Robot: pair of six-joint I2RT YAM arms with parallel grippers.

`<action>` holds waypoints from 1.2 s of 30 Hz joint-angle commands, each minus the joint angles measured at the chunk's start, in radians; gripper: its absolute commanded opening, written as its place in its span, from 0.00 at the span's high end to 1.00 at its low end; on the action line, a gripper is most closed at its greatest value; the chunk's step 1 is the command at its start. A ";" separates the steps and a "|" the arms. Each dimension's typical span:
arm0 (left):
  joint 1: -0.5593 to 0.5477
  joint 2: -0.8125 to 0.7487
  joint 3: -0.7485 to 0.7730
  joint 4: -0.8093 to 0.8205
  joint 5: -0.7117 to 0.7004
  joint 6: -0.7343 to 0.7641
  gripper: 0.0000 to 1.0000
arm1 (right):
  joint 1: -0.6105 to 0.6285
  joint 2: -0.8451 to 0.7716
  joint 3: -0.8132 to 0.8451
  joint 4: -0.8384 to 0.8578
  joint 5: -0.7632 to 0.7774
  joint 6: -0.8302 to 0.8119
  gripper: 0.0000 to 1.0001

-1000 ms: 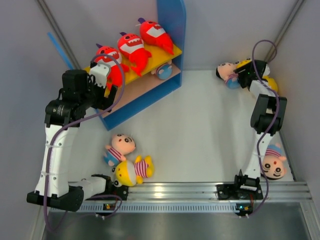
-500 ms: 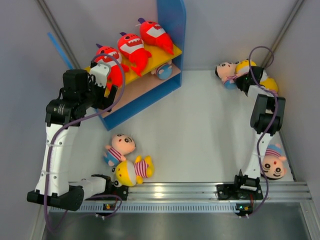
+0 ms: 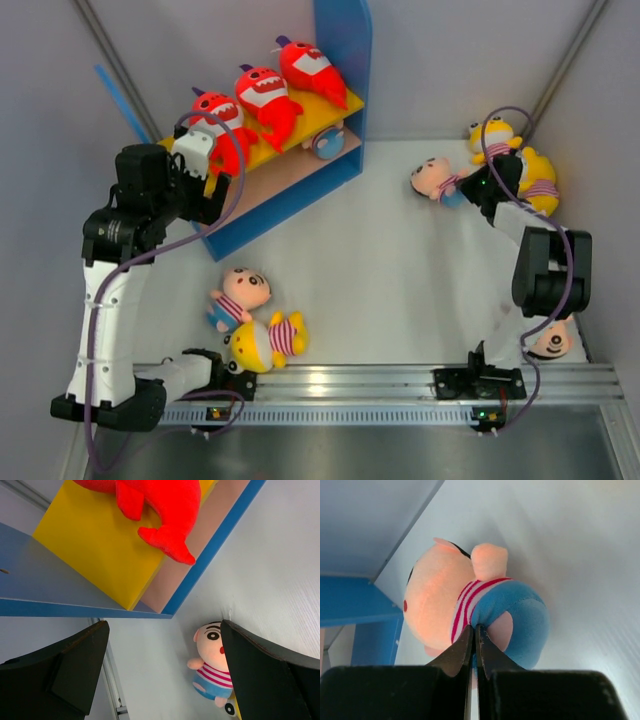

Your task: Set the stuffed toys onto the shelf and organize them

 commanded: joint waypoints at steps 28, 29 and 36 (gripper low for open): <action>0.004 -0.076 0.011 0.010 0.019 0.013 0.01 | 0.747 -0.263 -0.099 0.438 0.217 0.242 1.00; 0.004 -0.077 0.013 0.010 0.019 0.013 0.01 | 0.770 -0.241 -0.085 0.457 0.224 0.253 1.00; 0.004 -0.077 0.014 0.010 0.019 0.016 0.01 | 0.847 -0.085 0.065 0.531 0.306 0.316 1.00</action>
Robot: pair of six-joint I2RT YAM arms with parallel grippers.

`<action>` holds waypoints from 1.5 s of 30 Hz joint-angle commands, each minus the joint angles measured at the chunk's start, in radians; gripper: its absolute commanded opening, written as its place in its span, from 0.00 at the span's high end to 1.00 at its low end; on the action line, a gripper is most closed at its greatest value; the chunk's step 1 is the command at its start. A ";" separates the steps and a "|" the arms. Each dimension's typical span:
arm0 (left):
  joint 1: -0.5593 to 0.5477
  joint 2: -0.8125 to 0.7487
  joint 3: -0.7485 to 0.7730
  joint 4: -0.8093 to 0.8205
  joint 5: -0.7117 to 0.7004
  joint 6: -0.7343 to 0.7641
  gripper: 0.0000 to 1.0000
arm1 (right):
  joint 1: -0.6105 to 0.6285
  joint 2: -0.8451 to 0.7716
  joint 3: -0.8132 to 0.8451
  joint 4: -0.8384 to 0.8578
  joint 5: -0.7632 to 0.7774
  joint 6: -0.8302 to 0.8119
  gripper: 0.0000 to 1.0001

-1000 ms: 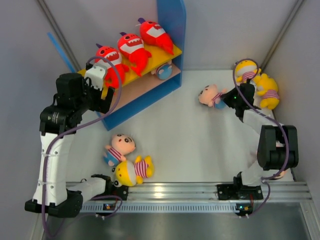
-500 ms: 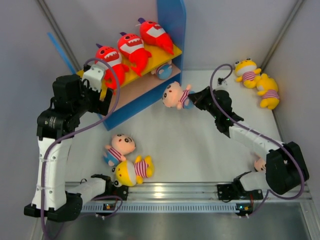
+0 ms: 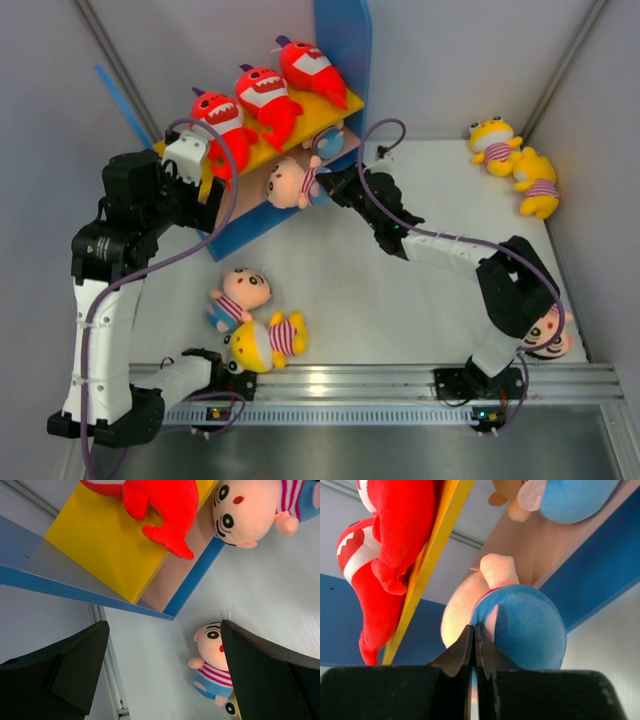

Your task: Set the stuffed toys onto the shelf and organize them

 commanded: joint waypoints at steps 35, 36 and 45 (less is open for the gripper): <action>-0.008 0.004 0.014 0.013 0.011 0.020 0.01 | 0.129 0.446 0.518 0.162 0.588 0.054 1.00; -0.008 0.002 0.016 0.010 0.011 0.026 0.01 | 0.131 0.446 0.530 0.160 0.612 0.050 1.00; -0.008 -0.001 0.034 0.001 0.002 0.040 0.01 | 0.134 0.463 0.543 0.134 0.712 0.051 1.00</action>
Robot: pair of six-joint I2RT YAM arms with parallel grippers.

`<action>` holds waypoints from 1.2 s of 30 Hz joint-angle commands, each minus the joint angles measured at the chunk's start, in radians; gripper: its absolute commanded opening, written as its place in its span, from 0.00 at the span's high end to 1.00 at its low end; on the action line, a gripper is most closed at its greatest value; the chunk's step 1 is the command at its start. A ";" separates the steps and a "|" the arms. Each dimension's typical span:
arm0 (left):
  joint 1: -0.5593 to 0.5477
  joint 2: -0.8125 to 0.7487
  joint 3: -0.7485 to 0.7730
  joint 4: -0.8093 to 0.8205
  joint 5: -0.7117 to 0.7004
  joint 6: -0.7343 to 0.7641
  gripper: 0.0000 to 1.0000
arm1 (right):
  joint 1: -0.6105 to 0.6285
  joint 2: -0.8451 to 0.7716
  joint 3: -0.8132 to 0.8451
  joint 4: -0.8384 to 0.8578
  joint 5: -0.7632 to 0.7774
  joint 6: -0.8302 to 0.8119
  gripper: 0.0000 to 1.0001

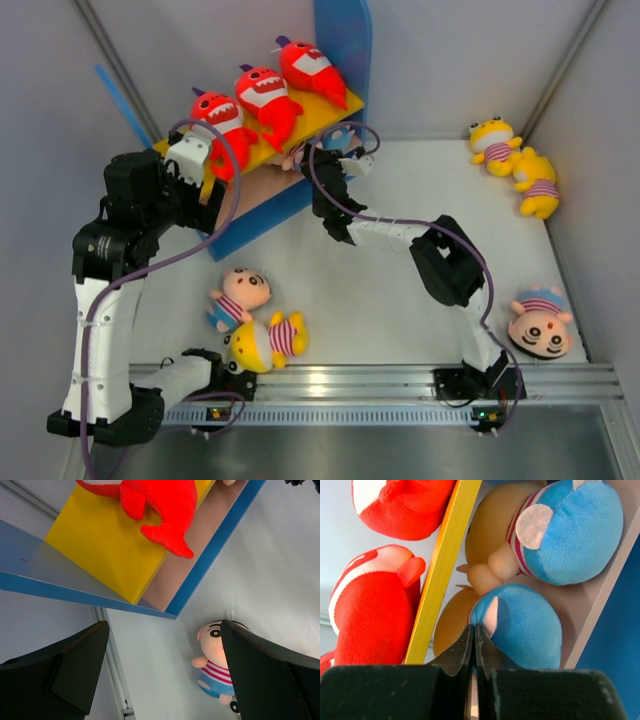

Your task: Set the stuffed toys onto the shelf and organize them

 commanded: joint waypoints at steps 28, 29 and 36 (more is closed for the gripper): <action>-0.002 -0.015 0.022 0.004 0.005 0.018 0.01 | 0.011 0.017 0.044 0.056 0.019 -0.070 0.50; -0.002 -0.015 0.021 0.005 0.007 0.017 0.01 | 0.011 0.005 0.019 0.063 0.019 -0.084 0.48; -0.002 -0.022 0.024 0.007 0.012 0.017 0.01 | 0.010 -0.190 -0.130 0.041 -0.023 -0.197 0.32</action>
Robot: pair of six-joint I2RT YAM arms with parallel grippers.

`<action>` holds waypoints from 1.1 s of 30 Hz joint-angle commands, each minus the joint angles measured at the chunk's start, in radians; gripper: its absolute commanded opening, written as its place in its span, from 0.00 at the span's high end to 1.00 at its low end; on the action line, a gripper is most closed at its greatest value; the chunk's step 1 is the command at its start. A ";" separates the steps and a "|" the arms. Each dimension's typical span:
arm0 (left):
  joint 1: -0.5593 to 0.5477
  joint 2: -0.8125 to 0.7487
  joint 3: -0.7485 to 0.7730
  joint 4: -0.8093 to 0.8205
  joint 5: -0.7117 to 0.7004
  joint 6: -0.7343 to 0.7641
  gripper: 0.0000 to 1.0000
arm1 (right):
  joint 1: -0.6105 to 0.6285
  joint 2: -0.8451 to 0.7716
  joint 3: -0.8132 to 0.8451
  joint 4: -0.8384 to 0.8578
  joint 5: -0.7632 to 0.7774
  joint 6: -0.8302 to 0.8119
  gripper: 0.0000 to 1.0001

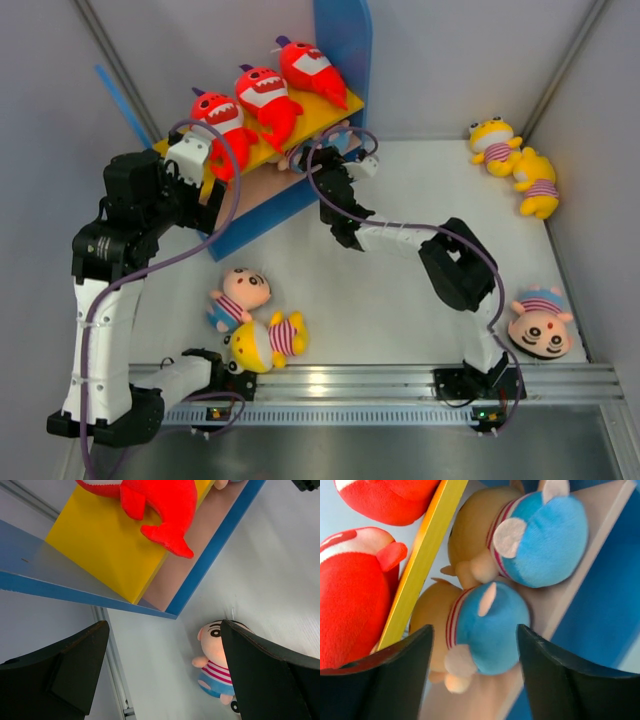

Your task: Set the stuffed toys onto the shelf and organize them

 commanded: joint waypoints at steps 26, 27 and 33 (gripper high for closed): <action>-0.058 -0.081 -0.004 0.006 0.126 -0.015 0.01 | -0.827 -0.709 -0.512 -1.995 0.264 0.804 0.01; -0.058 -0.082 -0.004 0.006 0.126 -0.015 0.01 | -0.861 -0.678 -0.509 -1.995 0.259 0.798 0.01; -0.061 -0.087 -0.011 0.006 0.109 -0.012 0.01 | -0.987 -0.626 -0.512 -1.844 0.212 0.607 0.01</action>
